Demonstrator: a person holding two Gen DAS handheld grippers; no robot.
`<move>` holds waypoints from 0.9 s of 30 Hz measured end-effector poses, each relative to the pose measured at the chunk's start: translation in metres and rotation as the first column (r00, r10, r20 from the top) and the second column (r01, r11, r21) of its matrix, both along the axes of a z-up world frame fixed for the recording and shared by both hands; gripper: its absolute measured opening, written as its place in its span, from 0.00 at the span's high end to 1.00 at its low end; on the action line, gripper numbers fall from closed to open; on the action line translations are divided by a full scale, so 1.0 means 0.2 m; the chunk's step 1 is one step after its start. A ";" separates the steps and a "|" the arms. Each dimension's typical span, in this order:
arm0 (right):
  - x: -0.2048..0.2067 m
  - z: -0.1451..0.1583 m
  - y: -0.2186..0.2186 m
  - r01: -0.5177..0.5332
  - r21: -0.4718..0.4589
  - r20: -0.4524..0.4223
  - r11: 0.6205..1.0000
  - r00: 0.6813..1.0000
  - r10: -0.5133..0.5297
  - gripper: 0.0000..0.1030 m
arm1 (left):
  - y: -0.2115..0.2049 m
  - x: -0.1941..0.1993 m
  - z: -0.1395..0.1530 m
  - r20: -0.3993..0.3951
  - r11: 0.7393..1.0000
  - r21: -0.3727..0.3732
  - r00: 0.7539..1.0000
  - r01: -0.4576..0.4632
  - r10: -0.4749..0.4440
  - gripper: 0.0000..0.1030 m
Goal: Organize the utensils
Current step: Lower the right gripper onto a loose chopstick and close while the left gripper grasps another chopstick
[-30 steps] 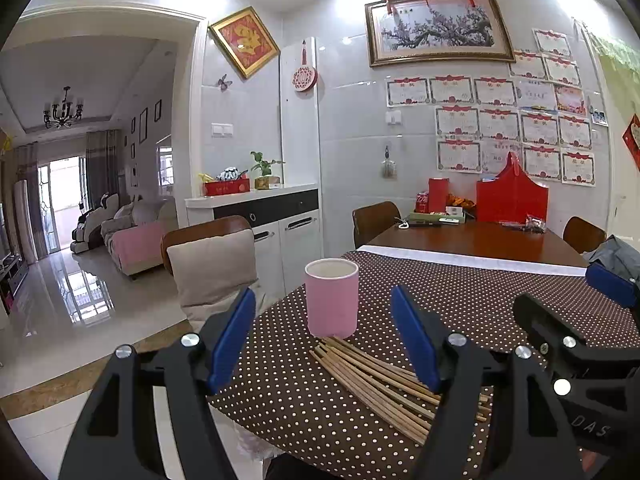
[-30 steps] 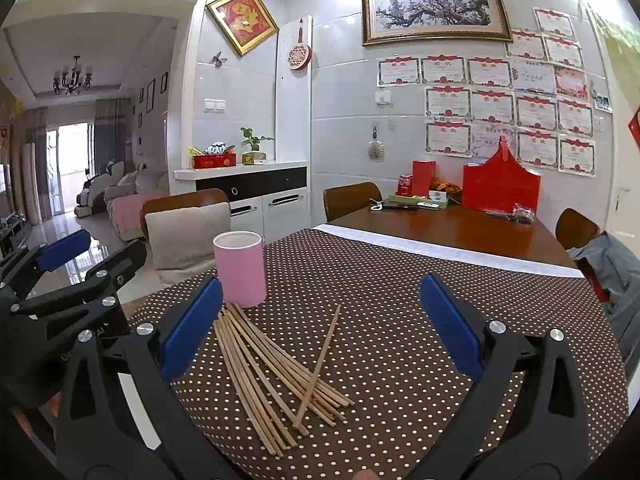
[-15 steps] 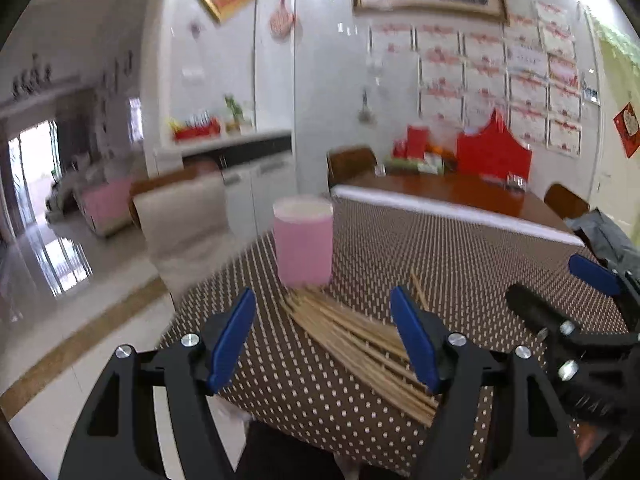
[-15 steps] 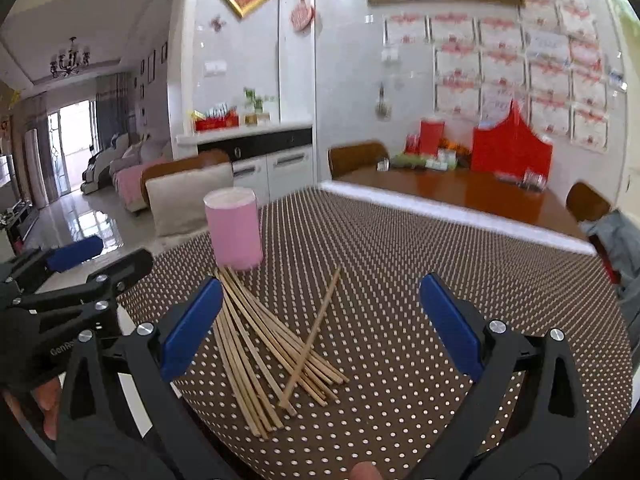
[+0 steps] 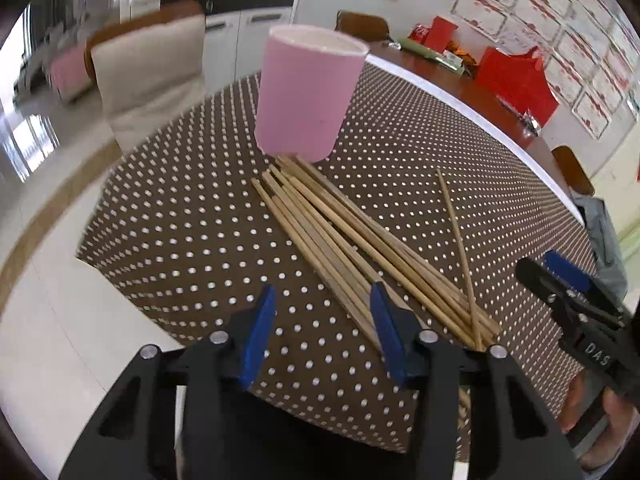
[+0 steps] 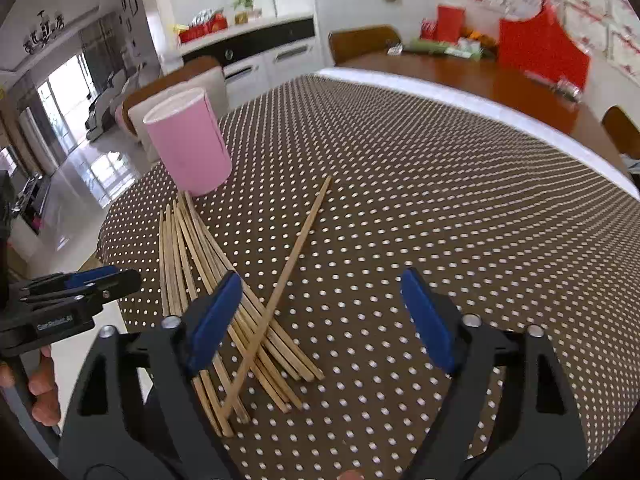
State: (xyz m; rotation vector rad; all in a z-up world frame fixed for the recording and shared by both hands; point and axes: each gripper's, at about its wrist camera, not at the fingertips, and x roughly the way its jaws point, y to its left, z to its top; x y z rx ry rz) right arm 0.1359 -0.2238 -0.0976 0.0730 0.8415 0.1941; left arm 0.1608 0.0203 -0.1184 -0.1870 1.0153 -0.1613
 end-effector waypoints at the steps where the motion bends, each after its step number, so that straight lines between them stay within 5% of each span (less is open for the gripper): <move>1: 0.03 -0.01 0.01 -0.012 0.004 -0.018 1.000 1.000 0.013 0.26 | 0.00 0.02 -0.02 -0.019 1.000 0.007 1.000 -0.012 0.012 0.57; 7: 0.16 -0.08 0.04 -0.035 -0.012 -0.110 0.999 0.993 0.033 0.42 | -0.01 0.08 -0.10 -0.088 0.999 0.030 0.995 -0.033 0.036 0.65; 14: 0.24 -0.13 0.01 -0.031 -0.004 -0.167 1.000 0.985 0.030 0.42 | -0.06 0.14 -0.08 -0.117 0.995 0.088 0.992 -0.035 0.045 0.65; 17: 0.27 -0.13 0.02 -0.037 -0.006 -0.180 0.999 0.983 0.035 0.42 | -0.06 0.16 -0.07 -0.148 0.998 0.038 0.988 -0.042 0.047 0.66; 27: 0.36 -0.15 0.06 -0.055 -0.089 -0.208 0.995 0.978 0.035 0.42 | -0.12 0.21 -0.07 -0.141 0.988 0.147 0.988 -0.037 0.058 0.64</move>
